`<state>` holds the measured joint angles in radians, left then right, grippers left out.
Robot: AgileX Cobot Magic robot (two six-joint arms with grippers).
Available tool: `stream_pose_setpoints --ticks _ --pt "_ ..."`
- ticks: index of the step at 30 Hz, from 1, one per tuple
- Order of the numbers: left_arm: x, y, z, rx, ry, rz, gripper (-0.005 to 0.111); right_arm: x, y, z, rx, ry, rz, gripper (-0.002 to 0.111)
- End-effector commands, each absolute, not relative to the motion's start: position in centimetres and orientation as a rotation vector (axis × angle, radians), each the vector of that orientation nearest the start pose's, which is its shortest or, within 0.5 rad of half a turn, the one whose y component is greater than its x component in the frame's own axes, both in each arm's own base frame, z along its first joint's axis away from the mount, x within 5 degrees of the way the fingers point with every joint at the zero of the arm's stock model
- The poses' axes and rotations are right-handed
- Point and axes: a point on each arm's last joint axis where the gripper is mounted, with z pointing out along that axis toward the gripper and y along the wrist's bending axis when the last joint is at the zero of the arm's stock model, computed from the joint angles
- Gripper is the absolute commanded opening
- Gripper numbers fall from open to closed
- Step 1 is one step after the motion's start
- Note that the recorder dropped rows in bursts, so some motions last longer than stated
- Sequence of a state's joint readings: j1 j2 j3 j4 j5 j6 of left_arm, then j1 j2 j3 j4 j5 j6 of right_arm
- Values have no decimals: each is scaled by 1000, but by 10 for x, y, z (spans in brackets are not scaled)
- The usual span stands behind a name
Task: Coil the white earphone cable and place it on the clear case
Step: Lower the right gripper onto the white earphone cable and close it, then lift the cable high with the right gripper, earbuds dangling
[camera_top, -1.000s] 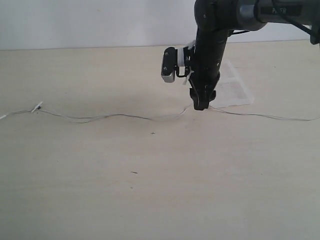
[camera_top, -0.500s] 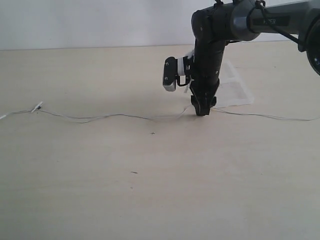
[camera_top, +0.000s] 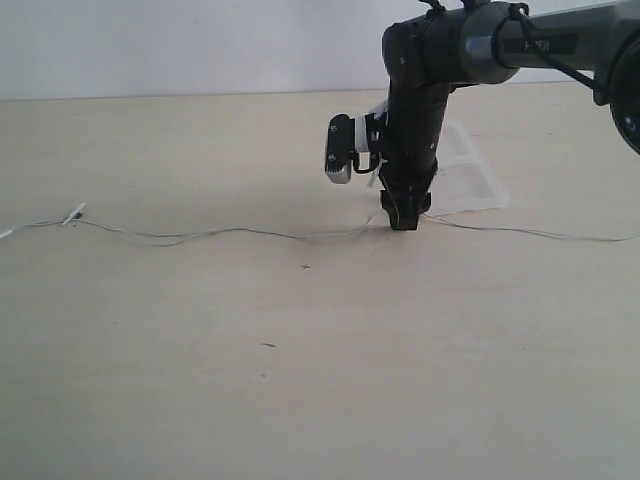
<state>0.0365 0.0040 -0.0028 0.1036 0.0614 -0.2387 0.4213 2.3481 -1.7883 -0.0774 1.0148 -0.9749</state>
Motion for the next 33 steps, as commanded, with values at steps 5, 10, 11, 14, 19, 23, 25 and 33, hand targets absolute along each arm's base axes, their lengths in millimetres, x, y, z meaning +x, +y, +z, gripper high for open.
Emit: stream_pose_setpoints --ticks 5,10,11,14,19,23,25,33 --pt "56 3 208 -142 1535 -76 0 430 183 109 -2021 2320 -147 35" --pt "56 3 208 -142 1535 -76 0 430 183 109 -2020 2321 -145 13" --pt "56 3 208 -142 1535 -76 0 430 183 109 -2023 2322 -147 9" --pt "56 3 208 -142 1535 -76 0 427 181 110 -1988 2378 -139 0" --pt "56 3 208 -142 1535 -76 0 423 180 135 -1858 2470 -140 0" --pt "56 3 208 -142 1535 -76 0 410 178 217 -1477 2530 -98 0" --pt "56 3 208 -142 1535 -76 0 395 181 262 -1360 2483 41 0" --pt "56 3 208 -142 1535 -76 0 320 161 392 -1146 2315 238 0"
